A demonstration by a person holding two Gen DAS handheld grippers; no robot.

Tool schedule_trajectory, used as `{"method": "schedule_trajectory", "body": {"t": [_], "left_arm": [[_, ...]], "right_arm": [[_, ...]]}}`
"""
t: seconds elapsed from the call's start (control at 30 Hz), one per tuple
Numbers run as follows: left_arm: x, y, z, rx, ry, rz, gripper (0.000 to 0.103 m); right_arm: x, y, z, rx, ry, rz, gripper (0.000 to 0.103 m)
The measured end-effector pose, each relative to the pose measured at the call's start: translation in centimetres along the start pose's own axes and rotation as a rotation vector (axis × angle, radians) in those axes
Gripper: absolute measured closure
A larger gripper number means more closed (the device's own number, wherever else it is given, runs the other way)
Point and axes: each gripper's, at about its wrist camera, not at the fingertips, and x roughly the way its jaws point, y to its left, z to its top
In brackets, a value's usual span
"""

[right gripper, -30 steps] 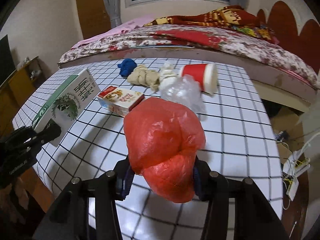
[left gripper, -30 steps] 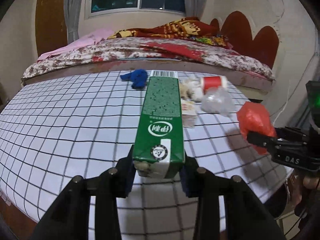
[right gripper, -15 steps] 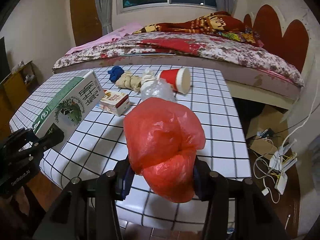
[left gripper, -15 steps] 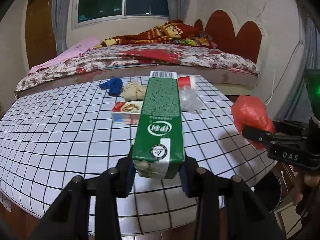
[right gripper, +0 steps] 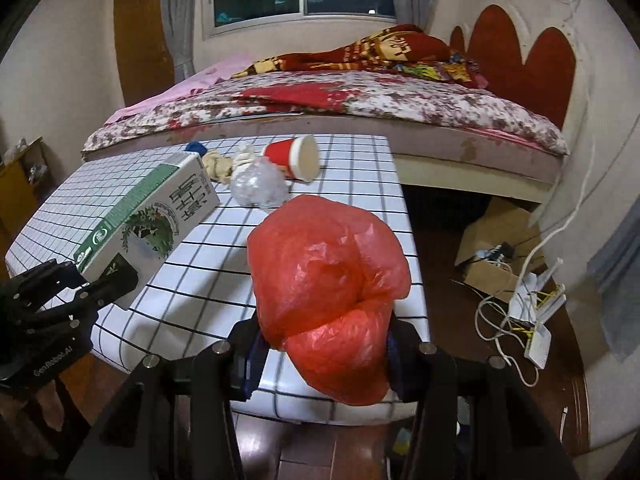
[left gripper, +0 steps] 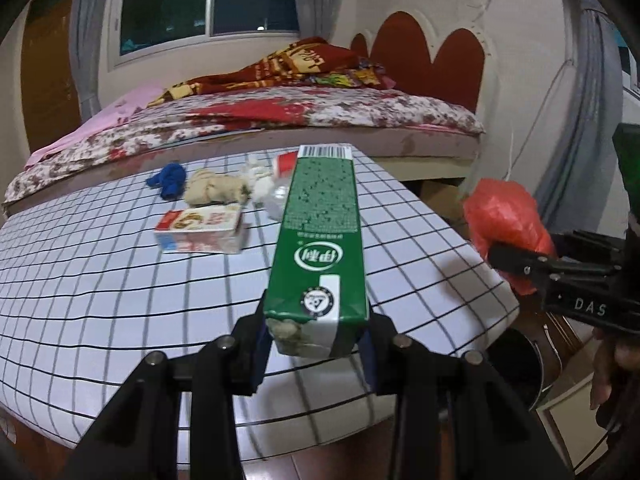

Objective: Collect trash
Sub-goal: 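Carry the green carton and red bag off the table over the black bin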

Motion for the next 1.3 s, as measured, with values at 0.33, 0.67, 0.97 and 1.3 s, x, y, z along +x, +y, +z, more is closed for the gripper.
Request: {"method": "schedule_trajectory", "body": {"t": [0.33,0.67,0.97,1.3], "left_arm": [[0.4,-4.7,-0.3,0.062,0.013,-0.070,0.064],[0.3,-8.9,-1.0,0.139,0.032,-0.135,0.064],[0.6,-13.1,-2.1,0.202,0.054,-0.200,0.065],[1.4,-17.9,-3.9,0.271,0.101,-0.271,0.065]], "right_arm": [[-2.2,-3.8,-2.0,0.049,0.001,-0.065,0.052],[-3.9,-7.7,-4.8,0.109,0.009,-0.118,0.052],[-4.7,-10.8,-7.7,0.155,0.038,-0.147,0.052],[-5.8,-15.3,-11.0,0.245,0.060,-0.193,0.052]]}}
